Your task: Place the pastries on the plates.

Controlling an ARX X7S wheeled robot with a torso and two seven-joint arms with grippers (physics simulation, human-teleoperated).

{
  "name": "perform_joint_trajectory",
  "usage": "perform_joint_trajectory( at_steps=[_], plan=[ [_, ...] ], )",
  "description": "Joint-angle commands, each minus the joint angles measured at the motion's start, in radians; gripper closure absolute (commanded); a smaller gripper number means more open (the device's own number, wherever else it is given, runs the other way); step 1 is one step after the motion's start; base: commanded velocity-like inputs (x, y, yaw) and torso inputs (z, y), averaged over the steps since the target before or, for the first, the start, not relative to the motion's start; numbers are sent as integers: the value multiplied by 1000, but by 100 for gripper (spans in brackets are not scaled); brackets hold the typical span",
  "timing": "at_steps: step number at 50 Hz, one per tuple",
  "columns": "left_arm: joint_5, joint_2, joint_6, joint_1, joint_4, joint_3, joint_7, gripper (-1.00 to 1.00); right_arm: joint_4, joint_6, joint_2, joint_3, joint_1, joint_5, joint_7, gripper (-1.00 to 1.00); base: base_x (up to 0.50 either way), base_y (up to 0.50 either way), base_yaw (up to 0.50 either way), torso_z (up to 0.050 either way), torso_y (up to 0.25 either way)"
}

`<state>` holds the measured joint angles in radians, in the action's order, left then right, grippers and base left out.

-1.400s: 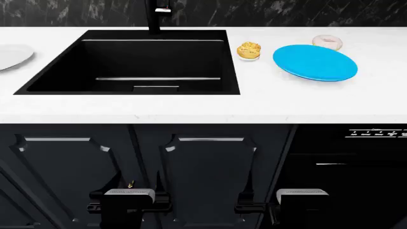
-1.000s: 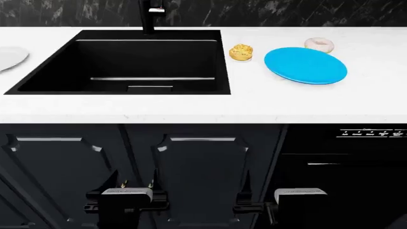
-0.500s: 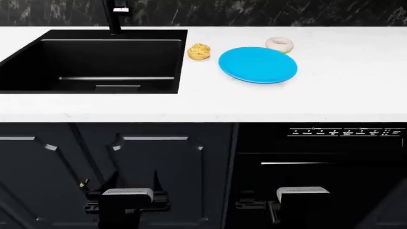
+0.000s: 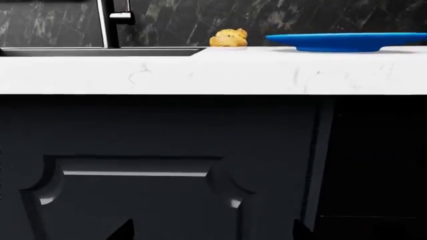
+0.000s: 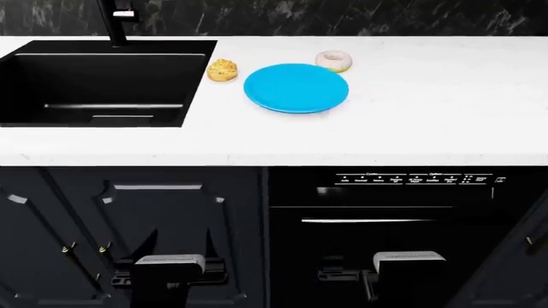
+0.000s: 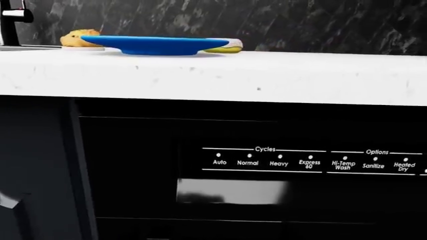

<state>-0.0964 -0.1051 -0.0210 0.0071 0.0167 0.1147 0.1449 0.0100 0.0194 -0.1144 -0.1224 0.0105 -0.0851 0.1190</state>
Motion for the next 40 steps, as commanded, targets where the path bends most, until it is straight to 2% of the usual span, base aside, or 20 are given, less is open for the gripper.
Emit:
perform_joint_trajectory(
  at_steps=[1,40],
  plan=[
    [-8,-14,-17,-2,4,15,8,-100,9,0,-6,-7,-1,-8,23,-100,0,0,0,48,0],
    [-31,-55,0,5,43,49,29,-100,73,-53,-35,-22,1,-50,70,-100,0,0,0,50,0]
  ],
)
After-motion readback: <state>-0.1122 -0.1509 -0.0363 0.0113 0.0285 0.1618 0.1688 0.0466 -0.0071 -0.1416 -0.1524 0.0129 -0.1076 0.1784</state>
